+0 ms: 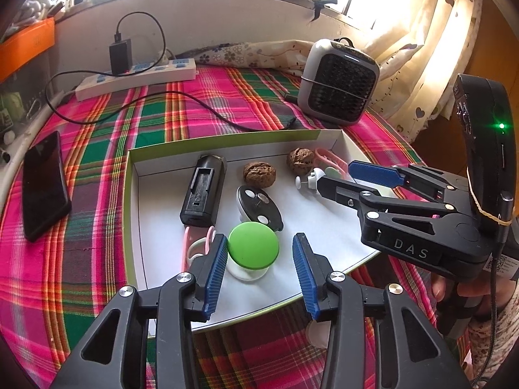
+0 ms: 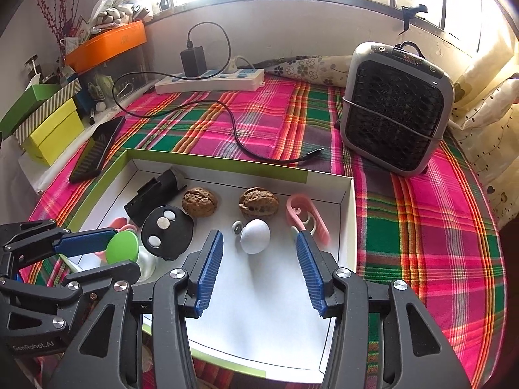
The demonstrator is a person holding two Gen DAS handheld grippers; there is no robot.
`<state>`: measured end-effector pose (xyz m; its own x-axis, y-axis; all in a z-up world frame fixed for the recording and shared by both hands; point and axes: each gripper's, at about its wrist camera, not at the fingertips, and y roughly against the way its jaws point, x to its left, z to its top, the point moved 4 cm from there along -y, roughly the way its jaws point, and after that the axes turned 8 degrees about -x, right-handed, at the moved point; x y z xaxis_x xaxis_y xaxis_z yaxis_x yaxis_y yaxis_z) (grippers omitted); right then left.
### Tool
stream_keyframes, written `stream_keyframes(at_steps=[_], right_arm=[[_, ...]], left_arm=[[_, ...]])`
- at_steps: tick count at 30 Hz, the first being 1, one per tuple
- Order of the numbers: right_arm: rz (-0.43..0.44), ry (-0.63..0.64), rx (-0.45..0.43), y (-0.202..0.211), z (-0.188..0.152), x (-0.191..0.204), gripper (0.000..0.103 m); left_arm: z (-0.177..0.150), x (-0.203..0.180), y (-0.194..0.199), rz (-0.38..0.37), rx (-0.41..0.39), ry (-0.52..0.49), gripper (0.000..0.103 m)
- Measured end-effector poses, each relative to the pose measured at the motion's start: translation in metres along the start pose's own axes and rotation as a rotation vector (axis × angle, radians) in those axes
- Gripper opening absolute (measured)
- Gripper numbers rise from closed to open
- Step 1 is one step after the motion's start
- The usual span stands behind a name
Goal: Organize objects
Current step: 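Open left gripper releasing the green-topped object while right gripper releases the egg in the box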
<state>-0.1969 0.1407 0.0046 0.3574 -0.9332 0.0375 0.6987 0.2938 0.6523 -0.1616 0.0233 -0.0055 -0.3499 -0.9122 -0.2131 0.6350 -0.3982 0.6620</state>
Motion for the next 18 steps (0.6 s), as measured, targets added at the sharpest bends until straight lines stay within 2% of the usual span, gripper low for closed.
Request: stream_keyframes(at_steps=[18], right_arm=[[-0.010, -0.017, -0.052, 0.040, -0.009, 0.003, 0.048]], left_arm=[[-0.005, -0.006, 0.029, -0.008, -0.040, -0.010, 0.040]])
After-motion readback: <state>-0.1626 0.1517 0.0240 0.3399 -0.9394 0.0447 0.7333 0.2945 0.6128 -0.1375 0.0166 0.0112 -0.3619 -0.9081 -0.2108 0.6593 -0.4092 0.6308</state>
